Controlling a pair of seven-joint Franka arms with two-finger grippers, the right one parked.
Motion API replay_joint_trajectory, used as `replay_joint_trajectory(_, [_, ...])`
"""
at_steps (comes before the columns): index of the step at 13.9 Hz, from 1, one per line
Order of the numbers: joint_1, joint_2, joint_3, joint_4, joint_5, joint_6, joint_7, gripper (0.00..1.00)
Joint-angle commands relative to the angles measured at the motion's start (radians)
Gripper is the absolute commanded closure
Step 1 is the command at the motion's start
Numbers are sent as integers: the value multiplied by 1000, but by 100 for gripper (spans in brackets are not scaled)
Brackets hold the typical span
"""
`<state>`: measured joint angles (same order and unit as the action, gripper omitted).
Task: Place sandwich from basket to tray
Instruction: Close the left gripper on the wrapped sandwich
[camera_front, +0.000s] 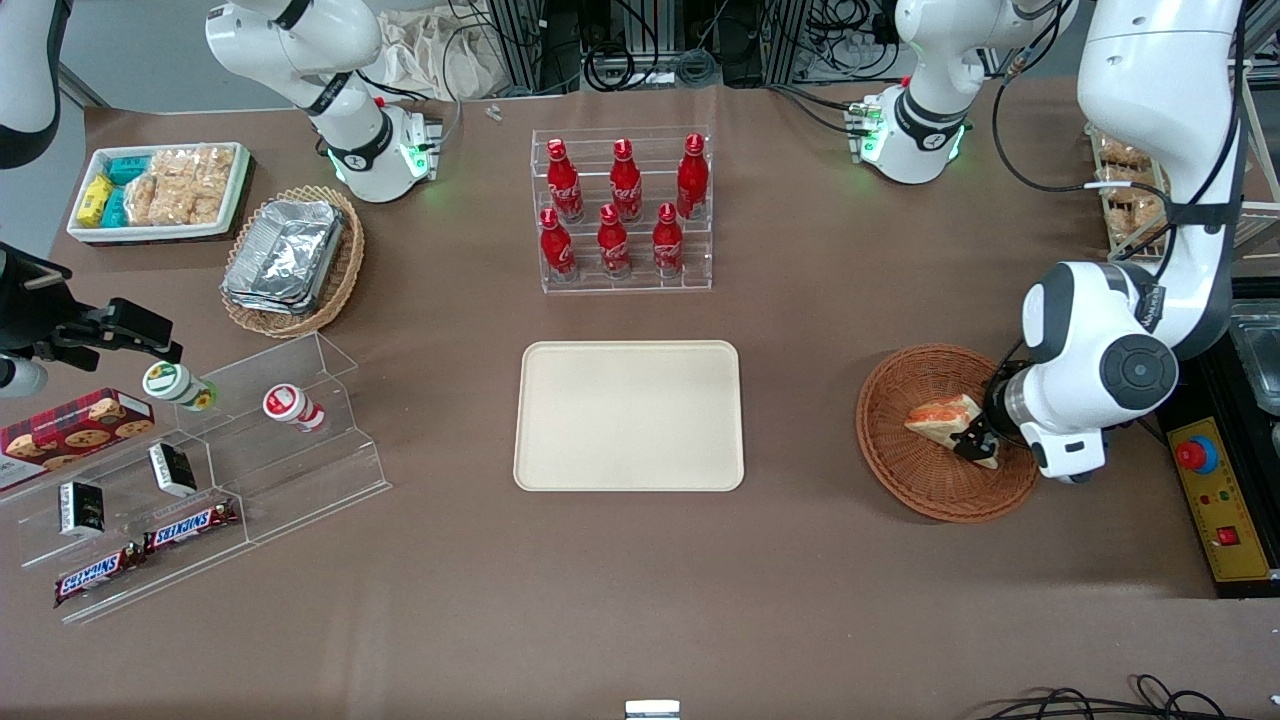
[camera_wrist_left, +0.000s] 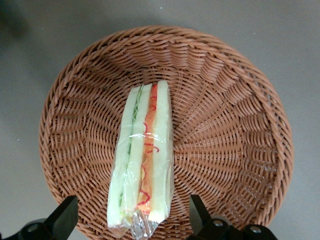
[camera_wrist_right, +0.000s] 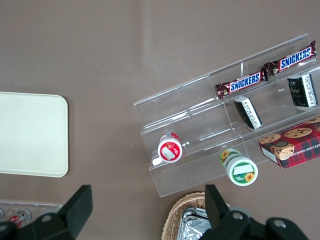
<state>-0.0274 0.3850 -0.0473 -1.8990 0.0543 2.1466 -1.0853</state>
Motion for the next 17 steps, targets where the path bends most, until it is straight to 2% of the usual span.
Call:
replay_joint_trajectory(1, [0, -6, 0, -52, 18, 62, -31, 0])
replay_joint_trajectory(9, [-3, 54, 0, -58, -1, 139, -80, 0])
replay_joint_trajectory(10, [-3, 66, 0, -46, -1, 139, -93, 11])
replay_joint_trajectory(11, [-6, 74, 0, -39, 1, 139, -94, 38])
replay_joint_trajectory(12, [-11, 75, -2, -35, 4, 139, -94, 72])
replay_joint_trajectory(13, [-20, 77, -2, -26, 1, 141, -100, 77])
replay_joint_trajectory(14, [-28, 87, 0, -8, 1, 141, -128, 85])
replay_joint_trajectory(15, [-31, 95, 0, 7, 16, 137, -161, 100])
replay_joint_trajectory(17, [-55, 95, 1, 17, 21, 133, -168, 100])
